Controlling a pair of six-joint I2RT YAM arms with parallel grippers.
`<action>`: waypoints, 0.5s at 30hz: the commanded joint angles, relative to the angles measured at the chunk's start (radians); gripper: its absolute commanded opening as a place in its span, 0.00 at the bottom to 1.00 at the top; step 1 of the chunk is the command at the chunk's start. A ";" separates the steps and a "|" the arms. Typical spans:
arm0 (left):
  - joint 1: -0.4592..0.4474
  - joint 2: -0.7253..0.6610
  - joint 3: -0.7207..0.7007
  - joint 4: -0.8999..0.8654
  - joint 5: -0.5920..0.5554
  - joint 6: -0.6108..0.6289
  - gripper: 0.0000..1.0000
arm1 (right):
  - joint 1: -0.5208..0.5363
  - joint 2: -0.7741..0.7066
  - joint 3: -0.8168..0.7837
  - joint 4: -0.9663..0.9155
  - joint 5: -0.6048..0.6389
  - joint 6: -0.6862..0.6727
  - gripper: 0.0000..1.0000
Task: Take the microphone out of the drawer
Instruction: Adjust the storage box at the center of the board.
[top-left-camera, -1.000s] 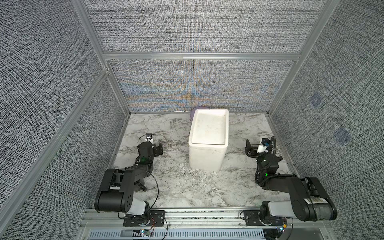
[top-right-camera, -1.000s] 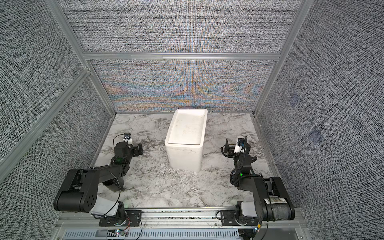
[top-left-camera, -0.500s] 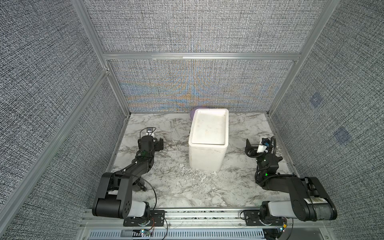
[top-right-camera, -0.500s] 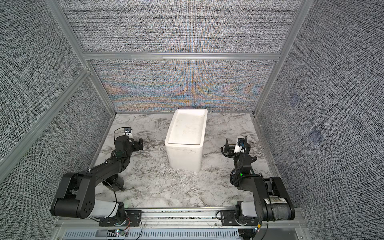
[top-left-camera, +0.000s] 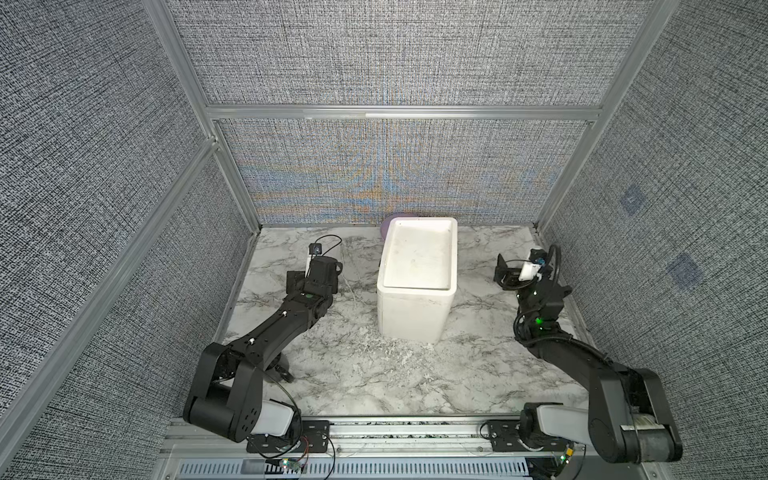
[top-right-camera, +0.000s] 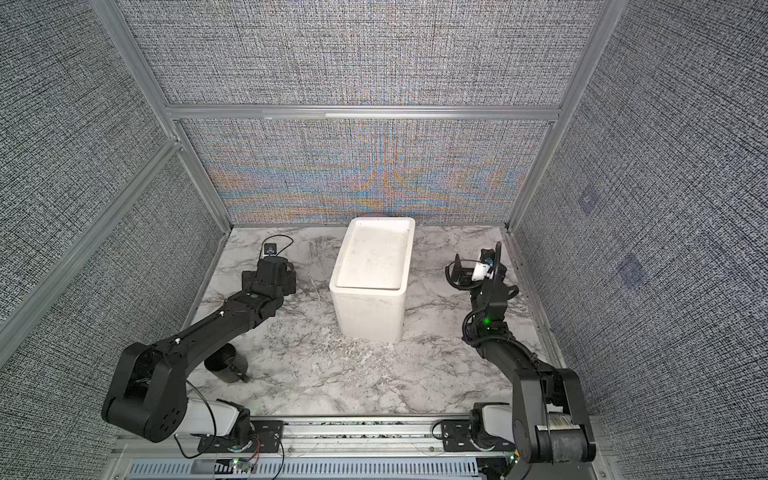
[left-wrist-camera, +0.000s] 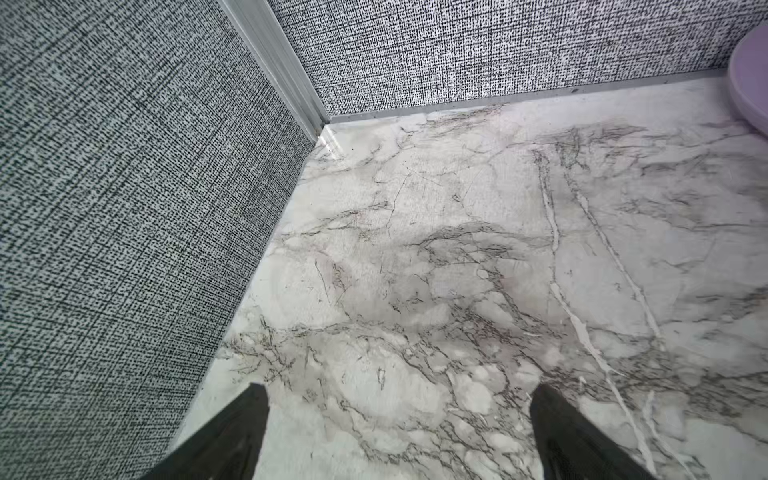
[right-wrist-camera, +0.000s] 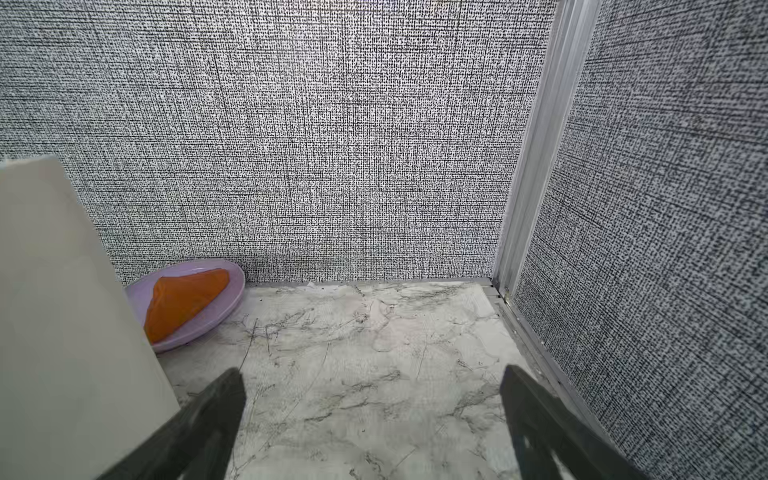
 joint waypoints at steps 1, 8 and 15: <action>0.000 -0.019 0.032 -0.119 0.058 -0.114 1.00 | 0.003 -0.033 0.124 -0.323 0.010 0.050 0.98; -0.001 -0.060 0.134 -0.202 0.242 -0.123 1.00 | 0.089 -0.018 0.453 -0.765 -0.074 0.085 0.98; -0.001 -0.094 0.195 -0.179 0.512 -0.086 1.00 | 0.263 -0.005 0.635 -0.988 -0.027 0.074 0.98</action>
